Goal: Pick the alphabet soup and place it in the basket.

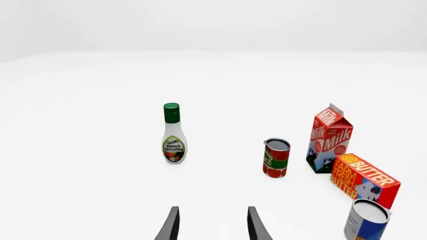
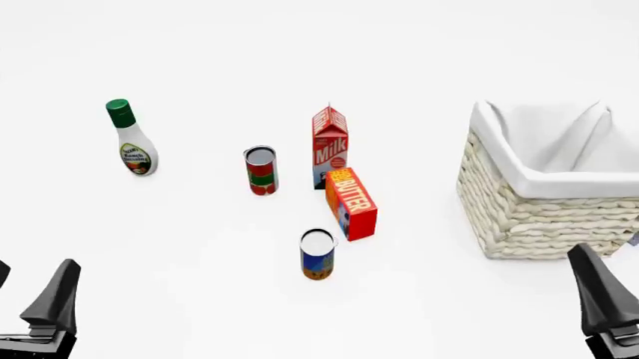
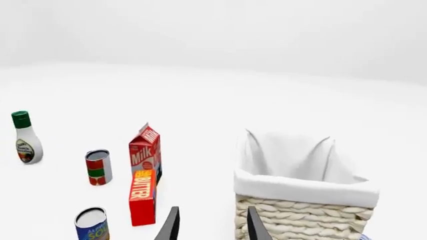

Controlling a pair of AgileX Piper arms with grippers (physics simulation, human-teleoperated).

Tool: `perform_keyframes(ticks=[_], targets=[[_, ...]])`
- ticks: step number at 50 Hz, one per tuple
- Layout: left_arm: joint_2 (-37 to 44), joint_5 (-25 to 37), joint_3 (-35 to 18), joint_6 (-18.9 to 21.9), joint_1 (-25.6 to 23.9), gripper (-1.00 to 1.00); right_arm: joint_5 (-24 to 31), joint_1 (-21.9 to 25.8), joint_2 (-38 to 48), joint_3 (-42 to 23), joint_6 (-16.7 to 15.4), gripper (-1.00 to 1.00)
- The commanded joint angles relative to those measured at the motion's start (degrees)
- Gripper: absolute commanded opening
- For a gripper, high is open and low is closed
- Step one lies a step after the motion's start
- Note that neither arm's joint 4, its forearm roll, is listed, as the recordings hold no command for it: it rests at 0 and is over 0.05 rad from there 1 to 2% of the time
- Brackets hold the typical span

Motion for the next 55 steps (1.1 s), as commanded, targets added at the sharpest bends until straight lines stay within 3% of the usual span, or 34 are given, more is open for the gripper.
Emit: perform_keyframes(ticks=[1,25,55], targets=[[0.00,0.00,0.00,0.00,0.00,1.00,2.32,6.60,-0.06,-3.71,-0.45,1.00],[0.00,0.00,0.00,0.00,0.00,1.00,2.09,16.94,0.20,-2.42,-0.55,1.00],[0.00,0.00,0.00,0.00,0.00,1.00,-11.43,25.01,14.27,-2.96,-1.50,1.00]])
